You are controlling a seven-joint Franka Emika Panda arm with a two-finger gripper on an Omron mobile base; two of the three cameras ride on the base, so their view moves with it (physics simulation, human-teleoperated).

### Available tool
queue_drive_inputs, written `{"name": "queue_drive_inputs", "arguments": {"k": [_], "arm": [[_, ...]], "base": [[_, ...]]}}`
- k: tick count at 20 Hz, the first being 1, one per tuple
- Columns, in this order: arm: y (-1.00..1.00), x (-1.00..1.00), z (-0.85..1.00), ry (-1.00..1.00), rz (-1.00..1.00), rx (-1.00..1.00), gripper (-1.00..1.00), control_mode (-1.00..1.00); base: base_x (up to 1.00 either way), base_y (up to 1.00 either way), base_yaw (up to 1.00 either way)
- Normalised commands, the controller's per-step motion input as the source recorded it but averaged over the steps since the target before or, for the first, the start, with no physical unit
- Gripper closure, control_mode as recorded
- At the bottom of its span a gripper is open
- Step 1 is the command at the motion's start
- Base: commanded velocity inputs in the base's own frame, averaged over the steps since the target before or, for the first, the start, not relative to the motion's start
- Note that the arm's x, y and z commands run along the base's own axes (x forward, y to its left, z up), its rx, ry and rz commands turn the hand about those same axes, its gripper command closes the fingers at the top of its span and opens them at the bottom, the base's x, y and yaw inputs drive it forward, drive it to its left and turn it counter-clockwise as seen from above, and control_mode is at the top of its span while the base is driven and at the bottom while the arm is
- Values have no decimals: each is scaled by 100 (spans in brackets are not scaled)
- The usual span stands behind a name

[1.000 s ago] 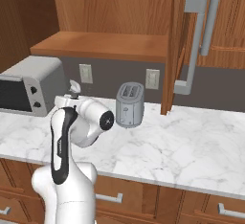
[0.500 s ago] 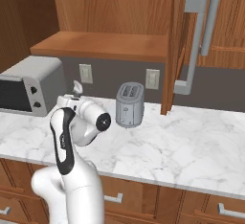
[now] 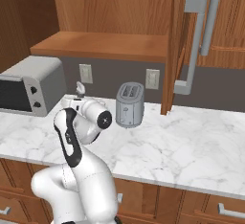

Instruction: Move the cutting board and knife to the sink. Then move spray from the cabinet to the counter.

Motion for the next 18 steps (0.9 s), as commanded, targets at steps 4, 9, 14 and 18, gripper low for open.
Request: {"name": "queue_drive_inputs", "arguments": {"k": [4,9,14,18], "arm": [[9,3,-31,-15,0,-16,100,-100],[16,0,-29,-22,0,-18,100,-100],[14,3,-30,-2,0,-4,100,-100],[4,9,-43,0,0,0,100,-100]], "base": [[0,0,0],[0,0,0],[0,0,0],[0,0,0]]}}
